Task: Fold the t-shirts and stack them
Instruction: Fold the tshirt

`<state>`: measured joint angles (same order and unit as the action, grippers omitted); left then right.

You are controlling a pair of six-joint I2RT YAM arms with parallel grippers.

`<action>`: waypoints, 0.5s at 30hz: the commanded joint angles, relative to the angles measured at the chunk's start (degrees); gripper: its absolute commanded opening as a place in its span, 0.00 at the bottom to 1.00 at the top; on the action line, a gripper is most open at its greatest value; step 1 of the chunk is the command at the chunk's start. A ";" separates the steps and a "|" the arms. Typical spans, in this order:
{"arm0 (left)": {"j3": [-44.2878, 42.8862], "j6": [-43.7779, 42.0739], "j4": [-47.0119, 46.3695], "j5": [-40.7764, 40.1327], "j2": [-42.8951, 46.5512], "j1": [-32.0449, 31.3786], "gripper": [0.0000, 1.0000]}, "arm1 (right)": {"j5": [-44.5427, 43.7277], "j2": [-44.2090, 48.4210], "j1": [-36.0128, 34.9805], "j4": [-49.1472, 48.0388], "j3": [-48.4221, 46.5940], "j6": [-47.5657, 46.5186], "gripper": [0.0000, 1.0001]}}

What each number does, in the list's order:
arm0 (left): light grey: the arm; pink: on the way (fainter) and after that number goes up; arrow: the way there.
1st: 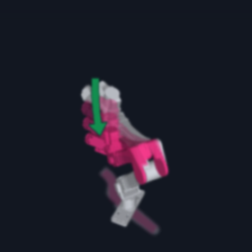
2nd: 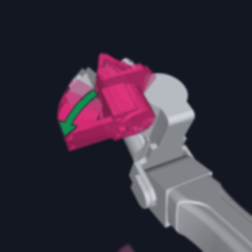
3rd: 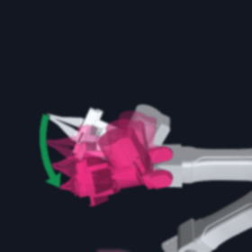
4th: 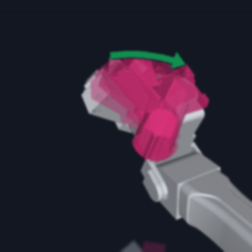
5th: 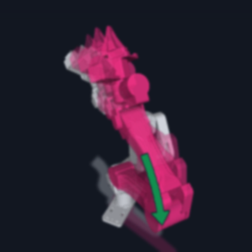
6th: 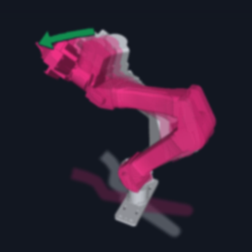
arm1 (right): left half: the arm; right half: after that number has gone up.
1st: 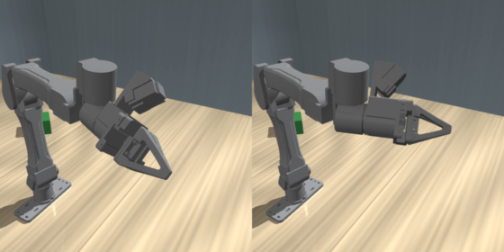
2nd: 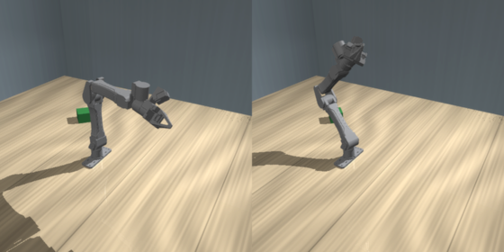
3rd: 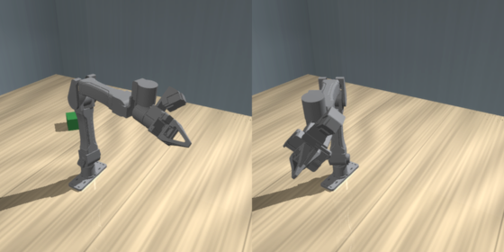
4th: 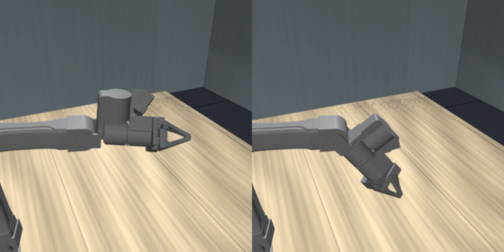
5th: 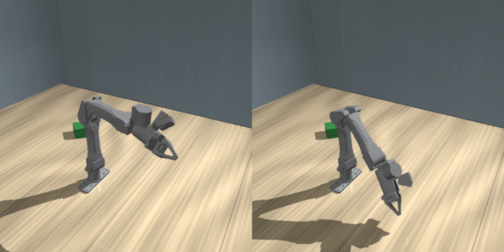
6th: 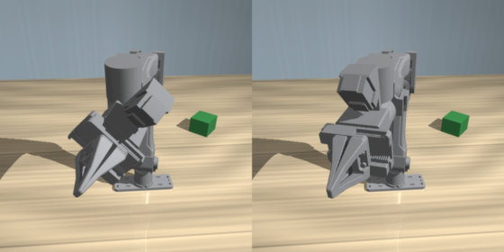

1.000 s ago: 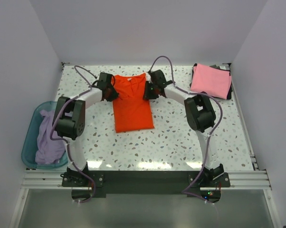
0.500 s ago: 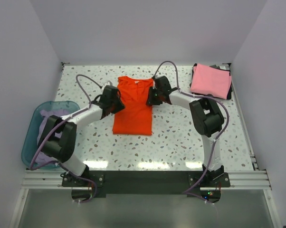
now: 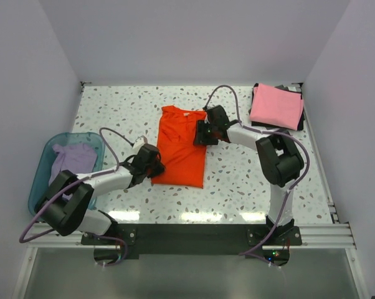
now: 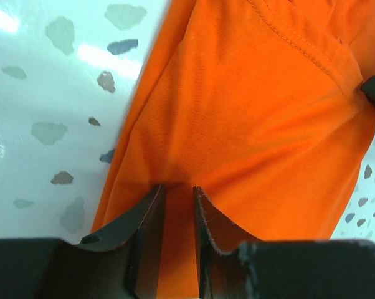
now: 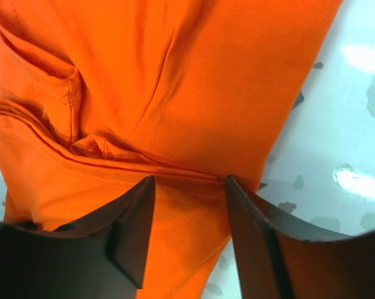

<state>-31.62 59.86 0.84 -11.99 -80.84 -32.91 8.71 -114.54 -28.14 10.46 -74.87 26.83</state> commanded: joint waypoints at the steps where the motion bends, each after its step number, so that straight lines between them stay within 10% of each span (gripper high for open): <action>1: 2.09 2.28 4.07 -0.76 0.50 -1.81 0.30 | -5.80 2.83 0.28 6.67 -0.97 -1.87 0.56; 15: -6.97 -0.62 20.59 -9.19 15.53 -2.25 0.54 | -16.27 28.30 -7.95 12.39 17.18 2.34 0.65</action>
<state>-35.05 60.42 15.68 -16.36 -68.86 -35.00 -5.28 -90.19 -31.20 20.60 -63.92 26.22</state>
